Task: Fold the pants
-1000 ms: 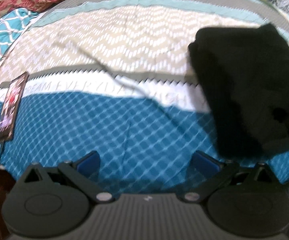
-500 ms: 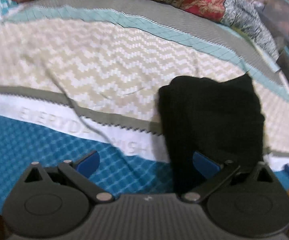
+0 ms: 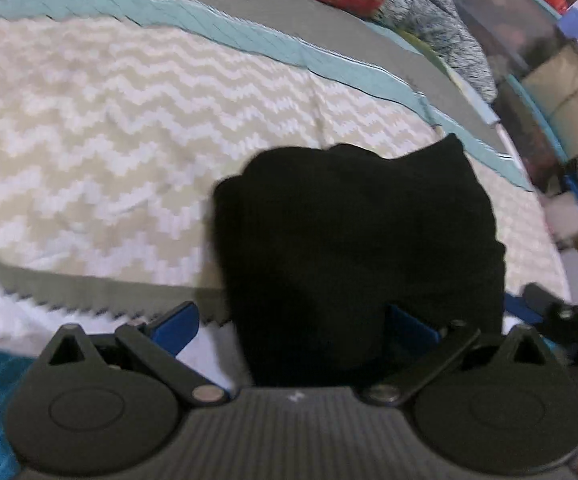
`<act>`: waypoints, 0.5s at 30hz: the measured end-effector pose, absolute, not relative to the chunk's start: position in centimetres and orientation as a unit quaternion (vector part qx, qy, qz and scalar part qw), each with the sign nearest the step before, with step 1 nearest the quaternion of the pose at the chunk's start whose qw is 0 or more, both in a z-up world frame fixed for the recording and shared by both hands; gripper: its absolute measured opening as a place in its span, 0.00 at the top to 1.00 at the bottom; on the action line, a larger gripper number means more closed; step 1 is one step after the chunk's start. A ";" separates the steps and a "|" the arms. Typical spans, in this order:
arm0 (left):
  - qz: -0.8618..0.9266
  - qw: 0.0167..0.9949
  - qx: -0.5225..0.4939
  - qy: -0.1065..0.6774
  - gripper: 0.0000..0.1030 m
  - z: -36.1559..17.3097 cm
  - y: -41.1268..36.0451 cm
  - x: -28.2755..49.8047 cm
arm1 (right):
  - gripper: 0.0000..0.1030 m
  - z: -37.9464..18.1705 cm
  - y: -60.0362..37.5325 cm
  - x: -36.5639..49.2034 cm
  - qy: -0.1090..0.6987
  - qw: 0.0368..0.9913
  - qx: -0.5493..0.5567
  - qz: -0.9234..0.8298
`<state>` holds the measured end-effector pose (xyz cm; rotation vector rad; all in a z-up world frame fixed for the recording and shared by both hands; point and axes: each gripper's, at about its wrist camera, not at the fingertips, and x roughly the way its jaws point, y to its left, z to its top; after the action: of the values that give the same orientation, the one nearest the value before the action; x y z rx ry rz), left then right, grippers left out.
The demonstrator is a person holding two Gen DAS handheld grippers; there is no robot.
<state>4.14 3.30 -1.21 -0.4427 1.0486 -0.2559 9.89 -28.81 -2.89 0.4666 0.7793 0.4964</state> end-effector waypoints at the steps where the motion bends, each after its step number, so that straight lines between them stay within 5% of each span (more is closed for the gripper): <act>1: -0.134 0.829 -0.222 0.496 0.00 -1.7 3.3 4.6 | 0.10 -3.3 -28.7 10.4 0.380 0.864 0.224 0.243; 5: -0.166 0.821 -0.244 0.488 0.00 -2.8 2.8 5.6 | 0.00 -5.4 -28.0 11.8 0.402 0.839 0.246 0.273; 15: -0.200 0.819 -0.275 0.463 0.01 -3.6 3.1 5.6 | 0.00 -5.2 -26.9 12.2 0.423 0.781 0.291 0.357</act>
<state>5.61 3.06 -3.60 -0.5855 0.9863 -0.4253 12.20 -26.85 -5.16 0.6278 0.9129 0.7716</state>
